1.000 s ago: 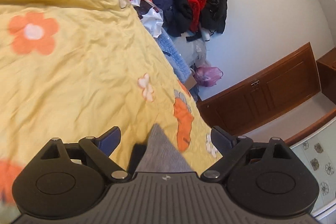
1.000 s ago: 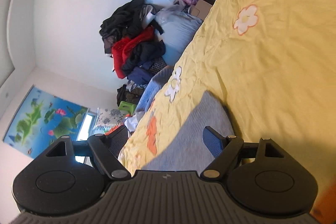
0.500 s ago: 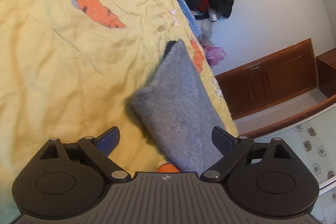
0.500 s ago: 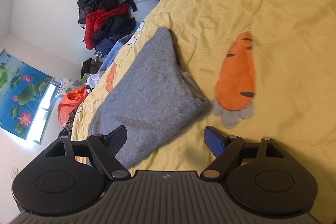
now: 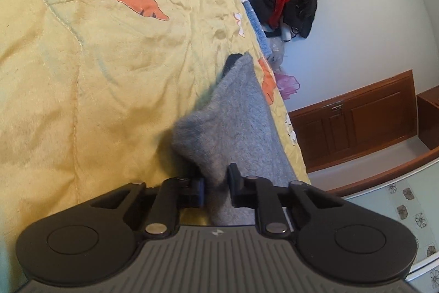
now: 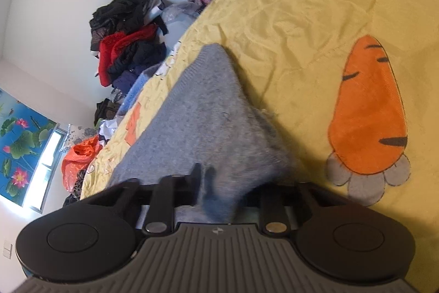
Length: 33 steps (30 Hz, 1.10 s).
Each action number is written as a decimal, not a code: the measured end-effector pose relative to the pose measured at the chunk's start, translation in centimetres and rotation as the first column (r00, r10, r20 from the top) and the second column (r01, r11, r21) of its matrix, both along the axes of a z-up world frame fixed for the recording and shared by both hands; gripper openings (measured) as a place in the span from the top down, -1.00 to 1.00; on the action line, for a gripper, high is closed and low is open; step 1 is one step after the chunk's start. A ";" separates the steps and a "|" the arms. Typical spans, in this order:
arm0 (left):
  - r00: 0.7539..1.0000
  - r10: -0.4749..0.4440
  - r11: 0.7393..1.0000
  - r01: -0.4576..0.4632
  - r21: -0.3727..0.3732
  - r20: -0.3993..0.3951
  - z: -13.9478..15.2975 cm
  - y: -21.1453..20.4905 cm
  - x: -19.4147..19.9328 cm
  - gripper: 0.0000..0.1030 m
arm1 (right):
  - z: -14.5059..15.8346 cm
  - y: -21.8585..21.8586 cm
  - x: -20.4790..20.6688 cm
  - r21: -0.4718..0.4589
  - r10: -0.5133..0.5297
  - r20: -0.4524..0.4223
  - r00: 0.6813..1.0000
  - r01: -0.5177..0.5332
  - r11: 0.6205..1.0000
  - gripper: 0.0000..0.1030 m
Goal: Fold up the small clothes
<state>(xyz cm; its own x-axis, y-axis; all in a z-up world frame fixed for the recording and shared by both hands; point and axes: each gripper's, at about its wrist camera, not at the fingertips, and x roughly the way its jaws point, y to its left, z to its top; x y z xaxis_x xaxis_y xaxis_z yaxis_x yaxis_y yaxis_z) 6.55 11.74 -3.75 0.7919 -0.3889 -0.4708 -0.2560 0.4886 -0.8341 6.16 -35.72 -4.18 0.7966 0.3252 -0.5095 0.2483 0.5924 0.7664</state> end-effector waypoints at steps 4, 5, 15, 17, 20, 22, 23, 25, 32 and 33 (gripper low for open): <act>1.000 -0.014 1.000 0.014 0.010 -0.018 0.4 0.2 1.1 0.91 | -0.3 -0.4 0.3 0.044 -0.007 -0.010 1.000 0.007 0.999 0.71; 1.000 -0.021 1.000 0.022 0.020 -0.017 0.9 0.3 1.2 0.91 | 0.1 -0.2 0.3 0.020 -0.003 -0.006 1.000 0.003 1.000 0.70; 0.990 -0.076 0.996 0.070 0.054 0.122 6.8 2.5 -4.2 0.93 | 4.9 -0.3 -4.0 0.029 0.065 0.108 0.992 -0.069 0.997 0.71; 0.988 -0.080 0.996 0.075 0.049 0.129 7.2 3.3 -6.0 1.00 | 5.2 -0.2 -5.5 0.026 0.095 0.105 0.990 -0.098 0.995 0.71; 0.982 -0.125 0.992 0.122 0.030 0.144 6.8 4.2 -8.6 1.00 | 5.0 0.3 -8.2 0.028 0.139 0.091 0.986 -0.142 0.989 0.71; 0.980 -0.146 0.989 0.144 0.022 0.132 6.0 4.7 -9.8 0.99 | 4.4 0.2 -9.7 0.017 0.138 0.074 0.988 -0.140 0.990 0.69; 0.984 -0.135 0.991 0.134 0.011 0.115 5.3 5.0 -10.0 0.94 | 3.9 0.0 -10.2 0.010 0.133 0.070 0.989 -0.134 0.991 0.61; 0.993 -0.095 0.994 0.098 -0.046 0.069 3.7 5.6 -9.4 0.72 | 2.8 -0.4 -10.7 0.015 0.098 0.034 0.995 -0.099 0.995 0.48; 0.998 0.014 0.999 -0.010 -0.052 0.064 1.9 5.3 -5.8 -0.45 | 0.9 -0.6 -10.5 0.126 0.052 0.000 0.999 -0.052 0.991 0.00; 0.996 0.019 0.999 -0.017 -0.027 0.086 2.0 4.9 -5.2 -0.45 | 0.9 -0.4 -10.4 0.128 0.052 0.000 0.999 -0.051 0.990 0.00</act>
<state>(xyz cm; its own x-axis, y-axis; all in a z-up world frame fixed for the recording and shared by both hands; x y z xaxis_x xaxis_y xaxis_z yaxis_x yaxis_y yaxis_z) 1.30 16.68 -1.70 0.8360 -0.3856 -0.3904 -0.1913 0.4620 -0.8660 -4.26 -36.11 -3.32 0.7754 0.4285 -0.4639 0.2228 0.5018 0.8358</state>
